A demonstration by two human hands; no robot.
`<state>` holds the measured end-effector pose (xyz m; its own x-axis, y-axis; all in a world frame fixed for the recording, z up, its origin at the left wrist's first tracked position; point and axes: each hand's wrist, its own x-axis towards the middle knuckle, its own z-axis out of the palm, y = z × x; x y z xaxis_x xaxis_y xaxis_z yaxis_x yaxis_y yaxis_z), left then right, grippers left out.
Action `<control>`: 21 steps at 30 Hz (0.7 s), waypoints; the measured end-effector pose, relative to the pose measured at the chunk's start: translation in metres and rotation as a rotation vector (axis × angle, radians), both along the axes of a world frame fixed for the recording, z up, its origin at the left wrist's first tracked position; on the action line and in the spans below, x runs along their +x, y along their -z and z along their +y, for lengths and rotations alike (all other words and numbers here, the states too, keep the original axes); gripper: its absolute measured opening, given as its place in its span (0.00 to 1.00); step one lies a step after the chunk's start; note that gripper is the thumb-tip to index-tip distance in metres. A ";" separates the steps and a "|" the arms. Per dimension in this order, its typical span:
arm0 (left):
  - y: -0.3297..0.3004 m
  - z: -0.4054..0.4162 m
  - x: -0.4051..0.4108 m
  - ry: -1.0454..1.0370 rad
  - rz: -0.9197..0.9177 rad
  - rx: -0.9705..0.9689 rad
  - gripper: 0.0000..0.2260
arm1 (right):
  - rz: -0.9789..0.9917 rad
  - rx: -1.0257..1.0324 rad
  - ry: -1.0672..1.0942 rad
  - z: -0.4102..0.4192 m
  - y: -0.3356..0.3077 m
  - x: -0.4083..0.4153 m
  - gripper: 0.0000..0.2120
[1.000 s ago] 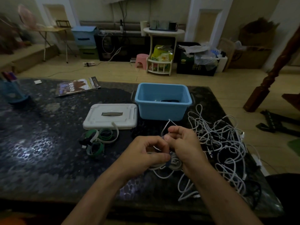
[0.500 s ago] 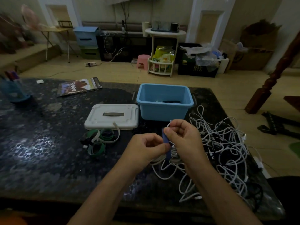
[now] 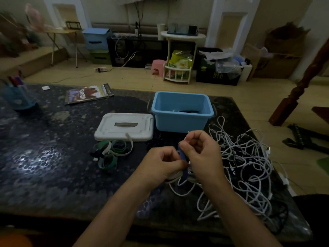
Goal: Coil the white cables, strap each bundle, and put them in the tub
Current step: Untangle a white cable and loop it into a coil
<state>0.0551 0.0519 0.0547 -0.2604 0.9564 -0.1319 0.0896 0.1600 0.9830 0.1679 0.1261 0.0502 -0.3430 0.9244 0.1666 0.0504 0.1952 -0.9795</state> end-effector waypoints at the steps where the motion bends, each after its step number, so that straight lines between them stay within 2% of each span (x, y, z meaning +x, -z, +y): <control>1: 0.000 0.000 0.000 -0.028 0.013 0.024 0.10 | 0.009 -0.027 -0.015 0.001 -0.001 0.001 0.11; 5: -0.001 -0.001 -0.008 -0.145 0.076 0.106 0.09 | -0.061 -0.144 -0.132 0.005 -0.004 0.006 0.04; 10: -0.001 -0.002 -0.022 -0.242 0.116 0.179 0.05 | -0.356 -0.145 -0.239 0.000 -0.004 0.013 0.09; 15: 0.002 -0.001 -0.021 -0.202 0.154 0.217 0.03 | -0.332 -0.429 -0.350 -0.002 -0.016 0.010 0.11; 21: -0.003 0.000 -0.023 -0.204 0.124 0.236 0.02 | -0.153 -0.534 -0.352 -0.001 -0.016 0.012 0.12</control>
